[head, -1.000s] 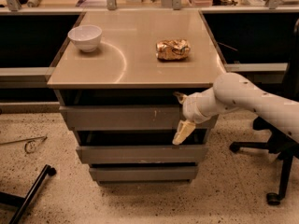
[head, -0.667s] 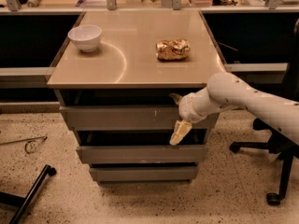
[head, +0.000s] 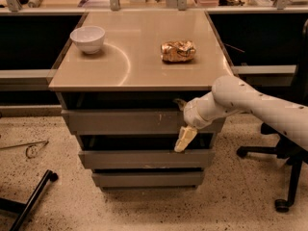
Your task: Open top drawer
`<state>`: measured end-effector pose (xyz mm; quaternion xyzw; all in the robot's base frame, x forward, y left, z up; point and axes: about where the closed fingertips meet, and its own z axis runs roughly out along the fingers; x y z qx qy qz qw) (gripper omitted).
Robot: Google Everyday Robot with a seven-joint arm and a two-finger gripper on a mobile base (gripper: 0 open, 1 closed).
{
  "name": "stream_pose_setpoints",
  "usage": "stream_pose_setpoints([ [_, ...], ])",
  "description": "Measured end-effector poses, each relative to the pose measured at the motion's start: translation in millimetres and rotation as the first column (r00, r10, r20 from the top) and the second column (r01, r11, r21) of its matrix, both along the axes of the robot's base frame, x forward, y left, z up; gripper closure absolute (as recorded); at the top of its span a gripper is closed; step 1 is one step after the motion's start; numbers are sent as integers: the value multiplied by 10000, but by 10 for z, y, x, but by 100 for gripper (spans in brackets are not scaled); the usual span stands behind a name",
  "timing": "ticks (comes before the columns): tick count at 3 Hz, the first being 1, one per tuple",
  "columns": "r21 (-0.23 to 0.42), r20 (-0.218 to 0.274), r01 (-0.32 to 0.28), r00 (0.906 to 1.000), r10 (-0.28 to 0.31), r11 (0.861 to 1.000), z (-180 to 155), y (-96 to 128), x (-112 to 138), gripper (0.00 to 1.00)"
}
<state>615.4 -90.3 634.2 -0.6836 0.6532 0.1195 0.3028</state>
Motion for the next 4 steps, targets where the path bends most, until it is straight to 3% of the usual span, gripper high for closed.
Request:
stream_pose_setpoints([
  [1,209,-587,667,9961,-654,9976,30,-124,-475,0],
  [2,210,-588,666,9961,-653,9976,30,-124,-475,0],
  [4,449,-1496,408,9882,-336,9982,50,-14,-827,0],
])
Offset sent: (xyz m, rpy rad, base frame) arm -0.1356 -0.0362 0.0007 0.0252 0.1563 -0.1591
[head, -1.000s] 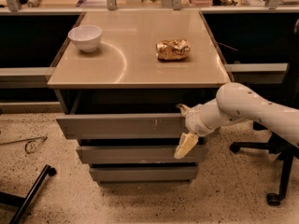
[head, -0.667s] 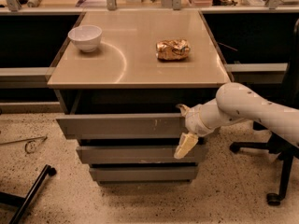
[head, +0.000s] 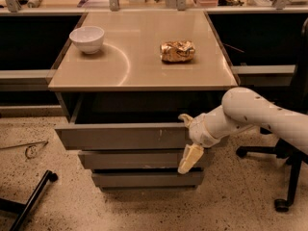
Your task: Open top drawer
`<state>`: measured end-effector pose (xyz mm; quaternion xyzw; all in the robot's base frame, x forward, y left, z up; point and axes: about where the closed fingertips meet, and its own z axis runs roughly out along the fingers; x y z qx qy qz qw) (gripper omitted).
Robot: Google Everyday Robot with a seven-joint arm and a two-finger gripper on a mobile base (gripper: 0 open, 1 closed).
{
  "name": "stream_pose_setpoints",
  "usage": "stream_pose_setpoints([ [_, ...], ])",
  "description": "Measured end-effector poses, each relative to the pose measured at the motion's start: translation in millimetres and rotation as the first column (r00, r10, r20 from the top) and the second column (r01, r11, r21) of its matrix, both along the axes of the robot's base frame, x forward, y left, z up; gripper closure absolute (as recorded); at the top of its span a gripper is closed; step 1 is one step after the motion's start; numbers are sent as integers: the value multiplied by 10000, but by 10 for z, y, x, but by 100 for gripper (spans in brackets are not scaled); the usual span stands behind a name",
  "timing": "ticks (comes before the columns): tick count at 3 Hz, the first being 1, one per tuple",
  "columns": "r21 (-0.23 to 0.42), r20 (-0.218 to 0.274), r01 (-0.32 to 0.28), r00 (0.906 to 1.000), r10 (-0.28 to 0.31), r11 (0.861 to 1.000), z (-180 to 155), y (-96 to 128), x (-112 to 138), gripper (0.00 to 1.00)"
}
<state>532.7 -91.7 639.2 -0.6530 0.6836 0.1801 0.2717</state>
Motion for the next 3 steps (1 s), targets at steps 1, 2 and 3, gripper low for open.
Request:
stream_pose_setpoints([
  [1,90,-218,139,9997,-137,9999,18,-8,-174,0],
  [2,89,-219,138,9997,-136,9999,18,-8,-174,0],
  [3,-24,-329,133,9994,-134,9999,21,-1,-194,0],
])
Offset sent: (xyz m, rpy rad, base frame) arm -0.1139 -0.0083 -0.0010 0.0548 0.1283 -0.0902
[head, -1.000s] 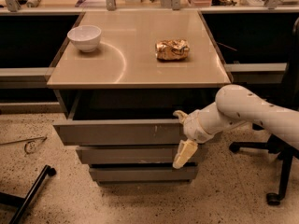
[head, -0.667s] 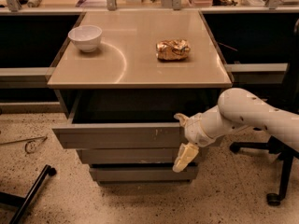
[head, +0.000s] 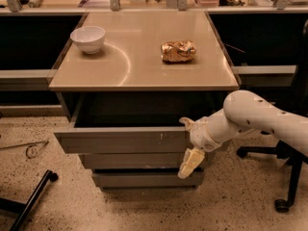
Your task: Open top drawer
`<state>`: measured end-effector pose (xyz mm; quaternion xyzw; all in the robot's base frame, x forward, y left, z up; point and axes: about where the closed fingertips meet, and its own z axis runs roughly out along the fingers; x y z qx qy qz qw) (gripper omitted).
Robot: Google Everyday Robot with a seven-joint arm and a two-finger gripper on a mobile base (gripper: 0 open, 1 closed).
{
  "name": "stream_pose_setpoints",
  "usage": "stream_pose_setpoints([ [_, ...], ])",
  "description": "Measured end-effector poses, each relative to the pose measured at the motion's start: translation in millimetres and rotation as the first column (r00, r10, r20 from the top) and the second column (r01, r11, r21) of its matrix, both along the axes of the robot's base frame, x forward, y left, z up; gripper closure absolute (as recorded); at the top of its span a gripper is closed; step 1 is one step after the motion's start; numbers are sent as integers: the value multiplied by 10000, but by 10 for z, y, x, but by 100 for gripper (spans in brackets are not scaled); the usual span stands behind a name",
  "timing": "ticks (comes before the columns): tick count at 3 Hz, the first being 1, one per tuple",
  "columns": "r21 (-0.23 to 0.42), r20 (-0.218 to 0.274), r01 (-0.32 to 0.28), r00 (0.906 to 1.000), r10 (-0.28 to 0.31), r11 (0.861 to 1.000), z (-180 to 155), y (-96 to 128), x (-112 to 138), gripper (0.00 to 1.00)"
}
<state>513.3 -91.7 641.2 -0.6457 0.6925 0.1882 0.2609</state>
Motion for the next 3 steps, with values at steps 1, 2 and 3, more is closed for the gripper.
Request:
stream_pose_setpoints([
  [1,-353,-352,-54,9994,42,9994,-24,-9,-154,0],
  [2,-352,-352,-53,9994,40,9994,20,-9,-154,0],
  [3,-583,-692,358,9968,-398,9977,118,-85,-594,0],
])
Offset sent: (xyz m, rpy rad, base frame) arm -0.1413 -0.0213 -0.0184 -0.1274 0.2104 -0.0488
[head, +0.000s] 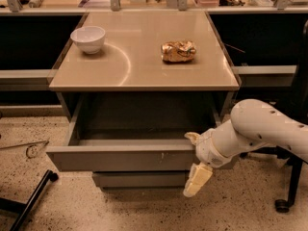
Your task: Open top drawer
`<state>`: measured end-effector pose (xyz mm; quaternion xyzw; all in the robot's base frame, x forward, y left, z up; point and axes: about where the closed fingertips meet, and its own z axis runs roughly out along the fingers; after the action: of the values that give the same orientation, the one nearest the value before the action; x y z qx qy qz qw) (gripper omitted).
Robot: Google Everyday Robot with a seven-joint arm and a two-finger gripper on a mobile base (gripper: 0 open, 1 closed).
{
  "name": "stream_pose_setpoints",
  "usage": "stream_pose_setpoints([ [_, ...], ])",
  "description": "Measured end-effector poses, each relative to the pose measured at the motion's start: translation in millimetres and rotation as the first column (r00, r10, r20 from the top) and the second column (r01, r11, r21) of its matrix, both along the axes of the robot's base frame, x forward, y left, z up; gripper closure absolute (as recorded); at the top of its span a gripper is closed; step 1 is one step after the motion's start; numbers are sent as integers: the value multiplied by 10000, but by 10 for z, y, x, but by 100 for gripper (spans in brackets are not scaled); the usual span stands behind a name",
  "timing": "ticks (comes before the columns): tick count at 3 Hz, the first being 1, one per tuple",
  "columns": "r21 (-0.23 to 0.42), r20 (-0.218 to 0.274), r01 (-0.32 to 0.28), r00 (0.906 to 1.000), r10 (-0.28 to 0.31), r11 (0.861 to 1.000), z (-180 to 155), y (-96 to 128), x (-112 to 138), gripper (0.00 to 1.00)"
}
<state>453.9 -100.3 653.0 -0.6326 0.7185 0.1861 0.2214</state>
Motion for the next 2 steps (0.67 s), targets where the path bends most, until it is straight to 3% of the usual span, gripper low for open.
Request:
stream_pose_setpoints([
  [1,0,0,0,10000,0,10000,0,0,0,0],
  [2,32,-575,-19,9983,21,10000,-75,8,-228,0],
])
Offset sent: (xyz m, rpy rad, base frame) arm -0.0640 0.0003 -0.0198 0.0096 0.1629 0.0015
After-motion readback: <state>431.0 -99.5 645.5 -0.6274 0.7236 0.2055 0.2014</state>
